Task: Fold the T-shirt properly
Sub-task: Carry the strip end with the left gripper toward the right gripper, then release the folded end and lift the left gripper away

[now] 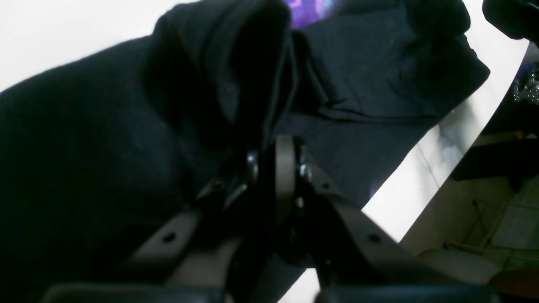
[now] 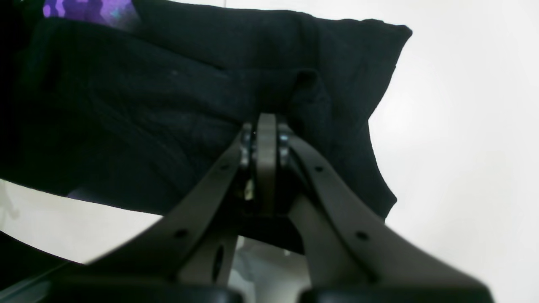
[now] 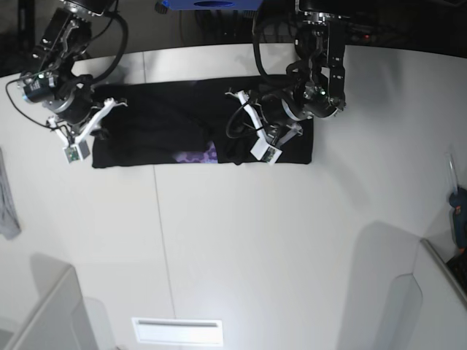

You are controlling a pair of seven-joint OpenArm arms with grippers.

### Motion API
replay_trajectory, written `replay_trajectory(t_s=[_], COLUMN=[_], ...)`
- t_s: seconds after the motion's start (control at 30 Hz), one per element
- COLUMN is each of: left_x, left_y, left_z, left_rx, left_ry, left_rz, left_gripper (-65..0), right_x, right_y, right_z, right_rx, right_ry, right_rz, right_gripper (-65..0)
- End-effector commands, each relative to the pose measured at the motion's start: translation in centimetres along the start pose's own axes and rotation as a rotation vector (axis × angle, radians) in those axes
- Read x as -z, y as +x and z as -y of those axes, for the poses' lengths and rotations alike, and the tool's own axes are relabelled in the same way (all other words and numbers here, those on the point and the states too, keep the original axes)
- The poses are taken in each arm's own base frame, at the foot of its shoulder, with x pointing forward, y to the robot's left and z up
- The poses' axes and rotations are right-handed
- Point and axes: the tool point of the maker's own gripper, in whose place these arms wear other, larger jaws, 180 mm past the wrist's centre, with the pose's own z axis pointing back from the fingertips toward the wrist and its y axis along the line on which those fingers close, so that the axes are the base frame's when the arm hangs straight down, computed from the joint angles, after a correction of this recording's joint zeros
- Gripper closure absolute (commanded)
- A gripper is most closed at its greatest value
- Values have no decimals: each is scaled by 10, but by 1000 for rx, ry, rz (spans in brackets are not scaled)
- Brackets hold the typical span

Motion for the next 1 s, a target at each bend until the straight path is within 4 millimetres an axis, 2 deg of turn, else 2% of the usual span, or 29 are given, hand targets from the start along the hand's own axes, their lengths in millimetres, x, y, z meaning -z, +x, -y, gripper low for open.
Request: replay_trajectory(t_s=[0.0,0.07,0.17,0.23,0.3,0.47,0.73,0.97], left_x=[-1,-1,0,0,0,0,15,20], left_y=[14,14,14,14,19,28,34,55], left_z=[6,7,8,8,7,7,53,60], left_rx=[5,6,8,8,16,33,146,168], left_ry=[-19,-21,-23,-23,-23,-23,-132,-159], left_rz=[48,47,46,46,54,69,44,75], left_gripper=[-71,-191,-329,-397,-429,-434,-434,-433], right_x=[-4,-4,-4,-4,-4,-4,-4,-4], right_y=[13,13,13,13,13,13,14,15], right_z=[1,1,1,1,1,1,1,2], right_rx=[-17,-17,-17,-17,-17,-17,-18,-14], right_ry=[0,0,0,0,0,0,1,-3], right_rz=[49,49,49,49,49,49,50,53], right_gripper=[0,0,0,0,0,0,0,0])
